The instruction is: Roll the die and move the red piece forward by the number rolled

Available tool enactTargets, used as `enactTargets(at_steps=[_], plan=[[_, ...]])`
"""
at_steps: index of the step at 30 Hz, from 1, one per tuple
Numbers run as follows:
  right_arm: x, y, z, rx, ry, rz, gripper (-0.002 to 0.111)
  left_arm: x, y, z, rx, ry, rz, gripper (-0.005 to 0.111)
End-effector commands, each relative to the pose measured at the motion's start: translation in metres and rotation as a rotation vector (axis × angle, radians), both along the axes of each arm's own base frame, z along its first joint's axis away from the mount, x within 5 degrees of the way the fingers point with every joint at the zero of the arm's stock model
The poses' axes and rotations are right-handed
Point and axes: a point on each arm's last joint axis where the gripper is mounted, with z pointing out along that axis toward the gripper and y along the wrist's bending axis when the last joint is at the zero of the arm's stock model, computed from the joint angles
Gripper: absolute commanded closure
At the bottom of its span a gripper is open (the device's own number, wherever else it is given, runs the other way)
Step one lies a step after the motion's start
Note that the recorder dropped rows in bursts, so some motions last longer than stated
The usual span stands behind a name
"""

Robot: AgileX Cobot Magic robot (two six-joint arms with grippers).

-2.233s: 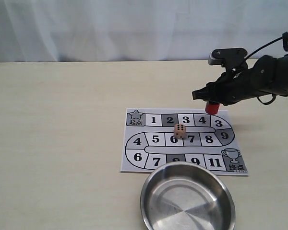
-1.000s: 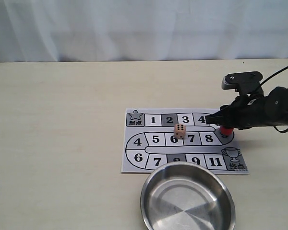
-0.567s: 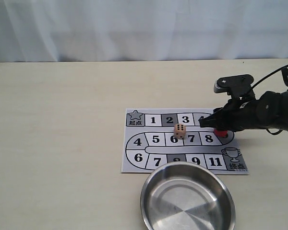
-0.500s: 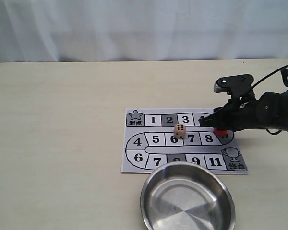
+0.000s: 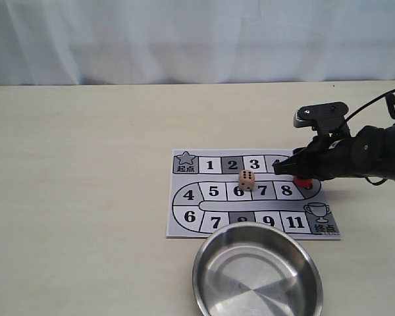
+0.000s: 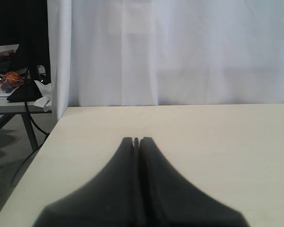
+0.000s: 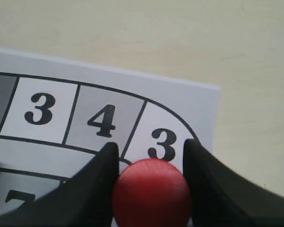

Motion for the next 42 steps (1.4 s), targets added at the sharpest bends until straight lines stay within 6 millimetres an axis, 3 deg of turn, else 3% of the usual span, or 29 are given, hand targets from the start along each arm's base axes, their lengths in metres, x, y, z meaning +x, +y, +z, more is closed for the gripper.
enactTargets(at_steps=[1, 14, 16, 22, 25, 38, 42], plan=[[-0.005, 0.001, -0.004, 0.002, 0.058, 0.015, 0.086, 0.000, 0.000, 0.003, -0.004, -0.018, -0.001, 0.107], [-0.005, 0.001, -0.004, 0.005, 0.062, 0.012, 0.082, 0.000, 0.000, 0.003, -0.004, -0.018, -0.001, 0.107], [-0.005, 0.001, -0.004, 0.005, 0.065, 0.013, 0.076, 0.000, 0.000, 0.003, -0.004, -0.018, -0.001, 0.107], [-0.006, 0.001, -0.004, 0.008, 0.070, 0.010, 0.043, 0.000, 0.000, 0.003, -0.004, -0.018, -0.001, 0.107], [-0.005, 0.001, -0.003, 0.008, 0.059, 0.009, 0.036, 0.000, 0.000, 0.003, -0.004, -0.018, -0.001, 0.107], [-0.006, 0.000, 0.049, 0.045, -0.090, -0.007, 0.037, 0.000, 0.000, 0.003, -0.004, -0.016, -0.001, 0.107], [-0.009, 0.000, 0.062, 0.105, -0.104, -0.060, 0.047, 0.000, 0.000, 0.003, -0.004, -0.016, -0.001, 0.107]])
